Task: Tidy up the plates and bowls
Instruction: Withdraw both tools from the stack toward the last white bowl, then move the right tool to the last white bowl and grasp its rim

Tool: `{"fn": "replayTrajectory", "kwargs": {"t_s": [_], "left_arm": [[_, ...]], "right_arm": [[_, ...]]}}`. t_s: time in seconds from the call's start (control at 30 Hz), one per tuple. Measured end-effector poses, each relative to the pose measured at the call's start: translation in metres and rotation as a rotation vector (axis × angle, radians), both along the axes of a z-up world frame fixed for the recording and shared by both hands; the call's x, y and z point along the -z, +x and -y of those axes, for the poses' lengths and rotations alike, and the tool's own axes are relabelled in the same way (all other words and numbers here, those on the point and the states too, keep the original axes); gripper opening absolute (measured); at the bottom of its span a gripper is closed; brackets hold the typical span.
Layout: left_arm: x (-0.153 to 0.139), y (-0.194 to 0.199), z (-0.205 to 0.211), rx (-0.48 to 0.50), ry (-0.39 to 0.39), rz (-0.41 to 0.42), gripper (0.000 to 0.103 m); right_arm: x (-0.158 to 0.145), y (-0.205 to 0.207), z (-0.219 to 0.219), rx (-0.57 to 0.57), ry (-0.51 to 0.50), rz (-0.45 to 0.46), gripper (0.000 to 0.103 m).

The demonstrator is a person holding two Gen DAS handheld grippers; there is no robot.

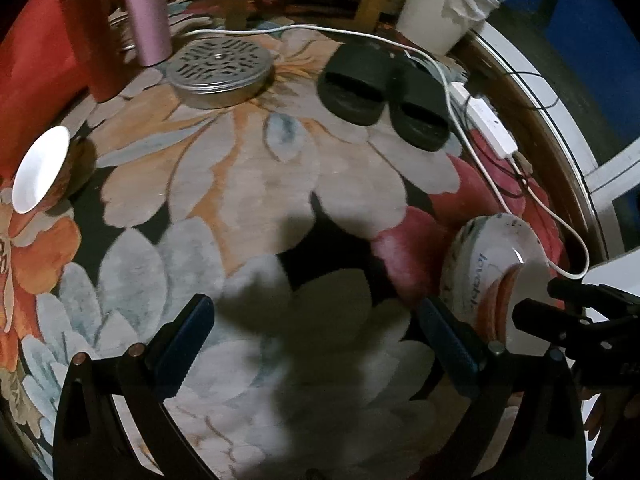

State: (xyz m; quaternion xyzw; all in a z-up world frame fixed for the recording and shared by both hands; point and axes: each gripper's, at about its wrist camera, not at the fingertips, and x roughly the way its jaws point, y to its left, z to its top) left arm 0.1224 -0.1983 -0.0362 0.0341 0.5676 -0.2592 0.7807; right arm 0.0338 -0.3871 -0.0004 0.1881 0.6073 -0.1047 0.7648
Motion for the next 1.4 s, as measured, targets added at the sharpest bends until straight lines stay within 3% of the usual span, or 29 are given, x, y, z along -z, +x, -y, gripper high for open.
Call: {"fn": "replayTrajectory", "kwargs": {"t_s": [1.4], "left_arm": [[0.026, 0.046, -0.145, -0.269, 0.080, -0.026, 0.102]], "right_arm": [[0.033, 0.076, -0.111, -0.220, 0.035, -0.021, 0.103]]}}
